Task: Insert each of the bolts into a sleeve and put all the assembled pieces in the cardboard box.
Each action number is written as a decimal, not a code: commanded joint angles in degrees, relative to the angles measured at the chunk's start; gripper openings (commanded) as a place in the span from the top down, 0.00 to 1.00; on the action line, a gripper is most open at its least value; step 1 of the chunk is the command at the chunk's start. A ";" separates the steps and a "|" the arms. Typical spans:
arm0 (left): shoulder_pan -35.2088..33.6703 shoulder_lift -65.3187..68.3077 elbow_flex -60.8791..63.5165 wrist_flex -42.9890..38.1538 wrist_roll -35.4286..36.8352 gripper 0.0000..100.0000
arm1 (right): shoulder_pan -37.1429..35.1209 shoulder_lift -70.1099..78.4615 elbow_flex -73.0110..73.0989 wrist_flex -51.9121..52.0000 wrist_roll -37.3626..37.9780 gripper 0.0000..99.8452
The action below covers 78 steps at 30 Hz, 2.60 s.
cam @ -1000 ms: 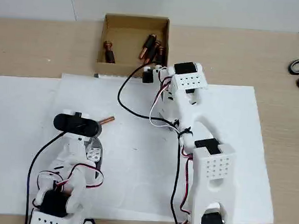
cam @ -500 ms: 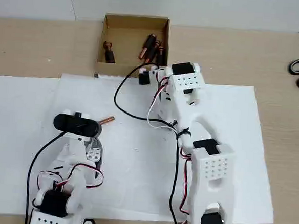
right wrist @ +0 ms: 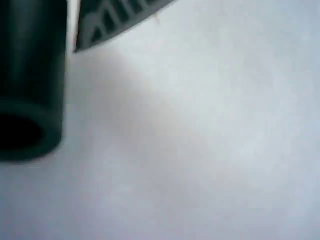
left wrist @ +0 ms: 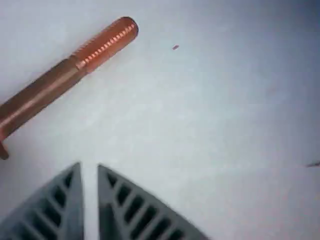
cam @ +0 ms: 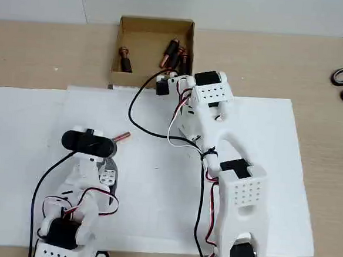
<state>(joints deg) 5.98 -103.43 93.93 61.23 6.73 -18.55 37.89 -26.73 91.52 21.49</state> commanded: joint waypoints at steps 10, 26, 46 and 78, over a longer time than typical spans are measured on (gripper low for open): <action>0.00 -0.70 -0.40 -1.49 -0.26 0.99 | -1.36 -3.03 -1.05 -1.89 0.79 0.86; 0.00 -0.70 -0.40 -1.49 -0.26 0.99 | -2.68 -7.25 -0.70 -1.27 0.79 0.82; 0.00 -0.70 -0.40 -1.49 -0.26 0.99 | -2.51 -1.36 -0.79 -4.35 6.51 0.94; -3.08 6.33 -31.60 -1.76 4.57 0.99 | 7.34 -44.09 21.63 5.05 -10.90 1.00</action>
<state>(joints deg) 3.25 -102.11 68.53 60.97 11.03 -12.40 0.26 -10.81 96.53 13.76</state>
